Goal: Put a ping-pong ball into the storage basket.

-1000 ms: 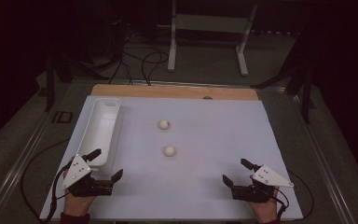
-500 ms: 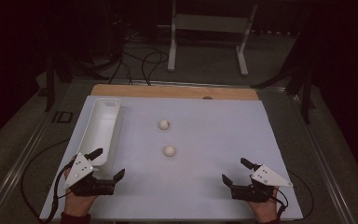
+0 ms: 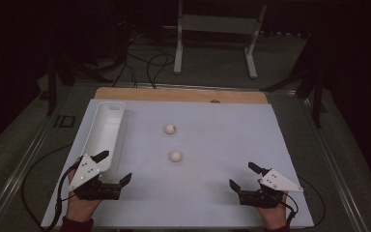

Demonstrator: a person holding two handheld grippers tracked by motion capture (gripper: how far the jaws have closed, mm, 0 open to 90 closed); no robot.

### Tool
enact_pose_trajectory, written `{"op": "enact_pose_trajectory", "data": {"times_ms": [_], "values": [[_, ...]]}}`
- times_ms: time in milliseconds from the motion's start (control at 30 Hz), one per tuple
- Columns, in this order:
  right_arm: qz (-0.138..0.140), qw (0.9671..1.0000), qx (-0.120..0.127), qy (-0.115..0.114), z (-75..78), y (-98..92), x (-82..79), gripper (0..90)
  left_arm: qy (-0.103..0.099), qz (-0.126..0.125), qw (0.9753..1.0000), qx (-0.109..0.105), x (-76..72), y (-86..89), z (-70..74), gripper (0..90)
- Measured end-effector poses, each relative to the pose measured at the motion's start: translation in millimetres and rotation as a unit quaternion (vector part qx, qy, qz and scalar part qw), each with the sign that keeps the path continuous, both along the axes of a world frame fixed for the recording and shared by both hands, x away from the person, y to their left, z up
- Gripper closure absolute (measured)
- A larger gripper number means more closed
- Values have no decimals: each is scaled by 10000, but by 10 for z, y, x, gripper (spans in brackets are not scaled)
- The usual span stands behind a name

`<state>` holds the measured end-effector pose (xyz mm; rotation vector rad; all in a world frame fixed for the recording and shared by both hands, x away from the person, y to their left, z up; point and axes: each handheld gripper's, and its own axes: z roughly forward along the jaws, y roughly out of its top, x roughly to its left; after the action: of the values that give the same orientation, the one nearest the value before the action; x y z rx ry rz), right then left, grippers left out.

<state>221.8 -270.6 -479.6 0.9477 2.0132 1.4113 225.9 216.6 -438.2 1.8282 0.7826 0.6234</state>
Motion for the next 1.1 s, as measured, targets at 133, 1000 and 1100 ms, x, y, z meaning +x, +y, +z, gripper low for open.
{"op": "enact_pose_trajectory", "data": {"times_ms": [133, 1000, 1100], "values": [[5, 10000, -5, -10, -1, -17, 0, 86, 14, -50, 10000, 65, 32, -36, 29, 0], [-73, 9999, 68, -20, -9, -47, -5, 86, -9, -269, 9995, 142, 187, -246, 215, 0], [-60, 10000, 66, -15, -14, -44, -6, 86, 41, -292, 9994, 168, 215, -274, 208, 0]]}}
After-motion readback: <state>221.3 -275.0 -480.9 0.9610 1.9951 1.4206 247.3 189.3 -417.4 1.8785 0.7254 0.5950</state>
